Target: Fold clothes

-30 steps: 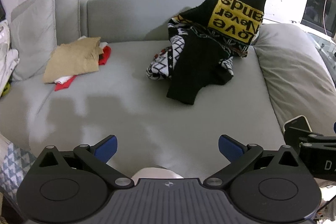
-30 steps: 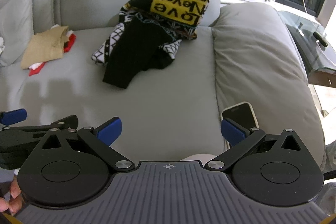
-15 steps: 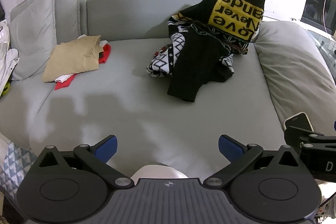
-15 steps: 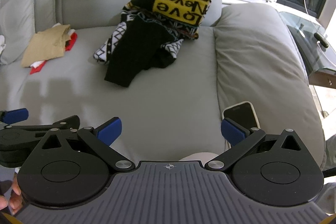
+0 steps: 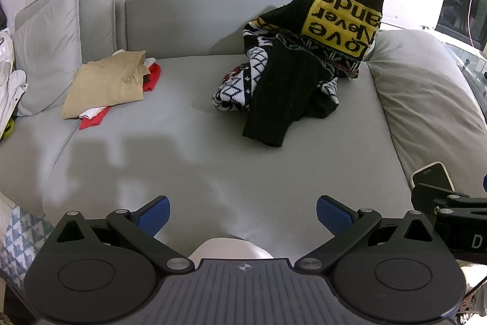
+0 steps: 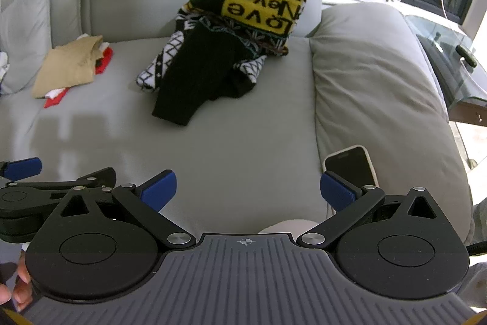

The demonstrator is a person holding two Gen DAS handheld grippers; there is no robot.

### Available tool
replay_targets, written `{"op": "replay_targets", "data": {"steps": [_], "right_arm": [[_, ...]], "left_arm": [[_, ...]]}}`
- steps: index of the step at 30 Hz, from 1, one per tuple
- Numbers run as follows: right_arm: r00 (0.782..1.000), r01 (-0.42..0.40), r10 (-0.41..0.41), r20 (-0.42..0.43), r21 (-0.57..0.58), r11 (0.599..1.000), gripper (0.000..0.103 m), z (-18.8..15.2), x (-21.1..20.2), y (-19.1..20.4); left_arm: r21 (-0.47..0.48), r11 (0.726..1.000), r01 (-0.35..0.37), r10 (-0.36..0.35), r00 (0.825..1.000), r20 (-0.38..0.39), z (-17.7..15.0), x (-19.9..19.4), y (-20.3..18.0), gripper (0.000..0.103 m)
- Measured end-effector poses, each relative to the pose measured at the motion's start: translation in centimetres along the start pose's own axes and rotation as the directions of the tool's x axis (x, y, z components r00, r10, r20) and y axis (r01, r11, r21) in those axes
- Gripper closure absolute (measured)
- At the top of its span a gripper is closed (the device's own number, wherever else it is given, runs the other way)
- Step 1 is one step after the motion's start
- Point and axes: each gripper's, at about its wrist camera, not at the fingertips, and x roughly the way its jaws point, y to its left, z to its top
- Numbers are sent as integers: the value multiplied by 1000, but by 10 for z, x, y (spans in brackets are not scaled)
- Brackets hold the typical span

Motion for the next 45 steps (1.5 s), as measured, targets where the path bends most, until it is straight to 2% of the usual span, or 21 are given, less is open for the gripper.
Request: {"op": "replay_targets", "data": {"steps": [29,31,33,35,38,40,42,44,45], "right_arm": [[1000,-4,4,-5,5,1000,0,1,-1,-1],[1000,-6,6,-7,5,1000,0,0,0,0],[1000,-7,7,-7,6,1000,0,0,2,0],[1000,-9,9,5,20,1000,0,2,4,-3],[998,-9,5,56,63,998,0,9,10,-15],[994,-13,2,109,102,995,0,16,16,-25],[986,-22,-1,167,139,990,0,22,27,-35],[980,-38,3,200,171,985,0,31,48,-41],[978,-59,21,208,181,982,0,35,59,-41]], "left_arm": [[-7,1000,-5,5,1000,-6,1,1,1,1],[-18,1000,6,-6,1000,-12,1,4,2,1],[-58,996,65,-67,997,-37,1,12,9,1],[-122,983,137,-146,987,-65,2,24,21,1],[-250,953,171,-181,983,-19,3,46,53,1],[-333,923,192,-198,980,17,3,61,74,1],[-448,874,189,-204,979,16,3,79,93,6],[-562,810,170,-213,977,-10,1,98,109,20],[-593,786,176,-232,973,-18,1,107,113,26]]}}
